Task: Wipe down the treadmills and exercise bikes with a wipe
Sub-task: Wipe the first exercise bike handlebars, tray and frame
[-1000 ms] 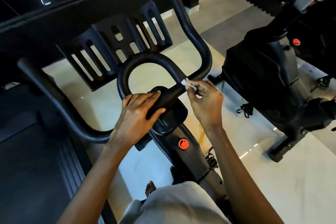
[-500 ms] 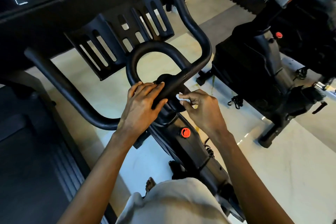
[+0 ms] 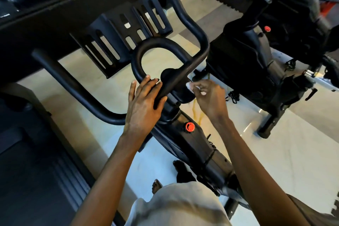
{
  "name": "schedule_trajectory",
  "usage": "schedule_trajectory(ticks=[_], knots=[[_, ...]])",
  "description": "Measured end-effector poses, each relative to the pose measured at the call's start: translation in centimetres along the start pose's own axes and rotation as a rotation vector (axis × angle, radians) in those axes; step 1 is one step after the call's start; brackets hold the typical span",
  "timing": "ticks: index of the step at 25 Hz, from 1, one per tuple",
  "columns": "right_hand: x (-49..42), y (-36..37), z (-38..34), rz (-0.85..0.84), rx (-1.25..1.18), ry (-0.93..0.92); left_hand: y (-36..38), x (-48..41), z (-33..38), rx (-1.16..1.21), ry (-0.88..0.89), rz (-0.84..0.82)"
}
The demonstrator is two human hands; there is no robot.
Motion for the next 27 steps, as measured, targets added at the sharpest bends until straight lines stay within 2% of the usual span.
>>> schedule_trajectory(ticks=[2, 6, 11, 16, 19, 21, 27], knots=[[0.2, 0.4, -0.1, 0.024, 0.023, 0.031, 0.0, 0.1, -0.1, 0.016, -0.012, -0.012], [2.2, 1.4, -1.5, -0.074, 0.121, -0.097, 0.1, -0.1, -0.1, 0.043, -0.014, -0.025], [-0.4, 0.9, -0.5, 0.082, 0.135, -0.016, 0.1, 0.0, -0.3, 0.024, -0.009, -0.045], [0.7, 0.6, -1.2, -0.057, 0.233, -0.068, 0.0, 0.2, -0.2, 0.011, -0.012, -0.025], [-0.1, 0.6, -3.2, -0.013, 0.086, -0.028, -0.1, 0.2, -0.4, 0.025, -0.015, -0.028], [-1.4, 0.9, -4.8, 0.022, 0.078, -0.102, -0.1, 0.2, -0.5, 0.038, -0.025, -0.038], [-7.2, 4.0, -6.9, -0.358, 0.398, -0.121, -0.4, 0.6, -0.5, 0.011, -0.130, -0.030]])
Point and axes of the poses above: each hand's wrist, its own x-axis away from the middle knuckle, its own y-axis out of the palm, z = x × y, the point moved 4 cm from there along -x, towards the middle knuckle, and after that the axes turned 11 degrees about -x, right-handed, at the moved point
